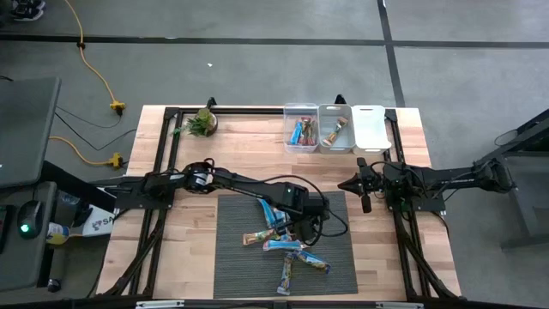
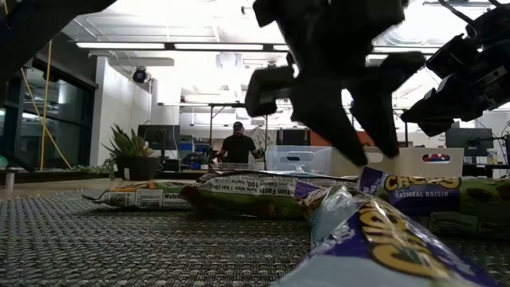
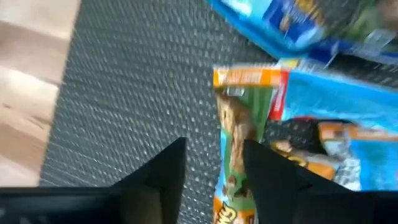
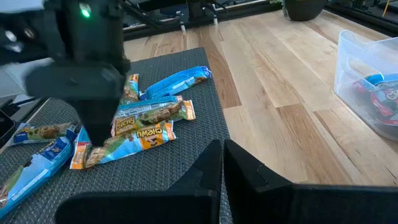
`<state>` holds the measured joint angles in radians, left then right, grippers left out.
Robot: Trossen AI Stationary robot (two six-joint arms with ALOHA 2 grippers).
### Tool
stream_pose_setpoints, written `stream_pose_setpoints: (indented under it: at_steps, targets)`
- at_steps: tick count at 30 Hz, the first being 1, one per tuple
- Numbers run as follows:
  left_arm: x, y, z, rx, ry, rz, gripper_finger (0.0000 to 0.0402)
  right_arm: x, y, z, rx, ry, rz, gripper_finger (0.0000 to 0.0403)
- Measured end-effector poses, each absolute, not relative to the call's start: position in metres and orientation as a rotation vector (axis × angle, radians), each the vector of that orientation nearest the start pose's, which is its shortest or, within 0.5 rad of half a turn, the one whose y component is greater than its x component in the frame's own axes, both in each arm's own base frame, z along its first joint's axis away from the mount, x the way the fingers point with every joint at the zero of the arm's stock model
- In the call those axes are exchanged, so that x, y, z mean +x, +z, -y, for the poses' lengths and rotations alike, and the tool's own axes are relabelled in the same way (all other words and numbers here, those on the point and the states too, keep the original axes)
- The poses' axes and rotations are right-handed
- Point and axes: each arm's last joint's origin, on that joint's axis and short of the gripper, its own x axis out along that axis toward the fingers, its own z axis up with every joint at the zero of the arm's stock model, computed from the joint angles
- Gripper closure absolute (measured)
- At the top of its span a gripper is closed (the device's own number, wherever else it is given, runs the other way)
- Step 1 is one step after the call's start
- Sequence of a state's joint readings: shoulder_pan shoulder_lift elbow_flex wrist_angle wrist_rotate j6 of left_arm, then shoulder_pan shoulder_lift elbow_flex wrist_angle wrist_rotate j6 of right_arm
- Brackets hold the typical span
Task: Pick and place Granola Bars by type
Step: Put the orange granola bar into the gray bin
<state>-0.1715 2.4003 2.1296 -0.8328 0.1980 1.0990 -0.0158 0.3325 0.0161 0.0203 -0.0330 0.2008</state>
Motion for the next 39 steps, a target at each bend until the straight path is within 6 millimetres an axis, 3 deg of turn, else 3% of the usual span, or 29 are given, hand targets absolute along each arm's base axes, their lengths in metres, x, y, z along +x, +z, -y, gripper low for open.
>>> stream_pose_setpoints:
  at_steps: [6,12,25,39]
  targets:
    - [0.502,0.177,0.092,1.117,-0.884,-0.867,0.017,0.114,0.142,0.001,0.207,-0.013,-0.297,0.0402]
    - [0.5,0.176,0.093,1.11,-0.935,-0.864,0.0154,0.114,0.142,0.001,0.207,-0.013,-0.297,0.0402]
    - [0.495,0.153,0.092,1.102,-0.946,-0.871,0.0182,0.114,0.142,0.001,0.207,-0.013,-0.298,0.0402]
    - [0.5,0.151,0.093,1.106,-0.927,-0.821,0.0246,0.114,0.142,0.001,0.207,-0.013,-0.298,0.0402]
